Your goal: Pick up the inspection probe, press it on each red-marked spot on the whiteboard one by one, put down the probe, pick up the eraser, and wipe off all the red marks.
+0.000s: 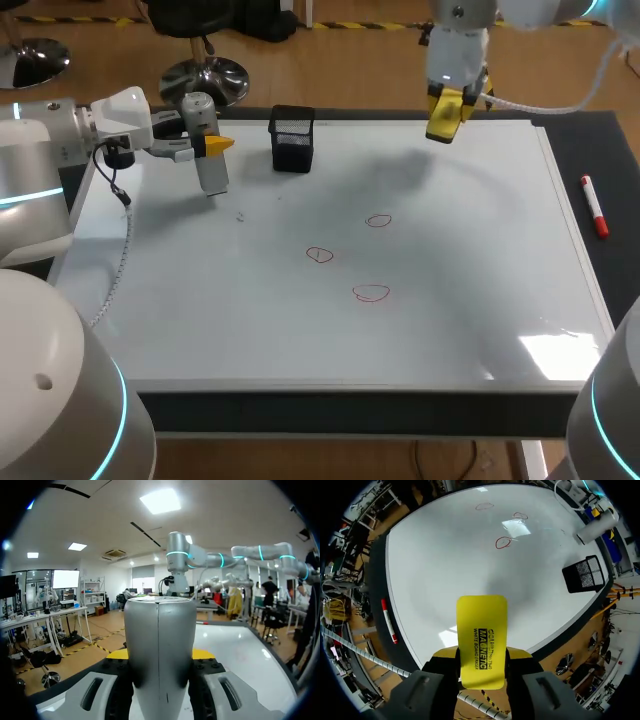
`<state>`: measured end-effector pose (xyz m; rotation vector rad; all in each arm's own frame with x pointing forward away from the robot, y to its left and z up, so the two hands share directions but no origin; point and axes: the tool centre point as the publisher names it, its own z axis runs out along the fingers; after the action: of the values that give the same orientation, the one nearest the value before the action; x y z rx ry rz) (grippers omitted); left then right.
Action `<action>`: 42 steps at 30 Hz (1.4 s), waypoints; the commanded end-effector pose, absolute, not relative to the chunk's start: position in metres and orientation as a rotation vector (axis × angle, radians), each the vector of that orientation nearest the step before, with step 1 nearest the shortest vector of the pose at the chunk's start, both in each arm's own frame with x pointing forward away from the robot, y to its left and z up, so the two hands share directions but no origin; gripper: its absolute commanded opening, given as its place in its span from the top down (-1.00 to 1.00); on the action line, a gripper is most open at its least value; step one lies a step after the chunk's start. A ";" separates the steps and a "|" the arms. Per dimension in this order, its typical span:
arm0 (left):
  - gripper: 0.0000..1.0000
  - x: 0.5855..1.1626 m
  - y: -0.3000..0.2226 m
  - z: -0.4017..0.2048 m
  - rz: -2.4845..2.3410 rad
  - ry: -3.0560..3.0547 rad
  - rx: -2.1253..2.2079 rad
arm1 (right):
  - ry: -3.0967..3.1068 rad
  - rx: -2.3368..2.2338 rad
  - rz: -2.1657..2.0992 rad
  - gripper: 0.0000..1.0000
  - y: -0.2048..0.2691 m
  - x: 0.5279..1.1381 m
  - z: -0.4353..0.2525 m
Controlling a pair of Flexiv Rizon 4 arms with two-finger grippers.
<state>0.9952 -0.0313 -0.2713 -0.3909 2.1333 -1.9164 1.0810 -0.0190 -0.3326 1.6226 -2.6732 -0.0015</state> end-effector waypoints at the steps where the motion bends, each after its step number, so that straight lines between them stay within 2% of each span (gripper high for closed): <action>1: 1.00 0.995 -0.031 -0.271 -1.916 2.132 -0.390 | -2.702 1.594 -0.005 1.00 -0.031 1.074 -0.327; 22: 1.00 0.995 -0.031 -0.271 -1.916 2.132 -0.390 | -2.803 1.406 0.042 1.00 -0.084 1.055 -0.324; 42: 1.00 0.995 -0.031 -0.271 -1.916 2.132 -0.390 | -2.875 1.324 0.016 1.00 -0.089 1.050 -0.325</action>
<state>0.9952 -0.0313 -0.2713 -0.3909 2.1332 -1.9164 1.0504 -0.0876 -0.3266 1.3220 -2.8774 0.0132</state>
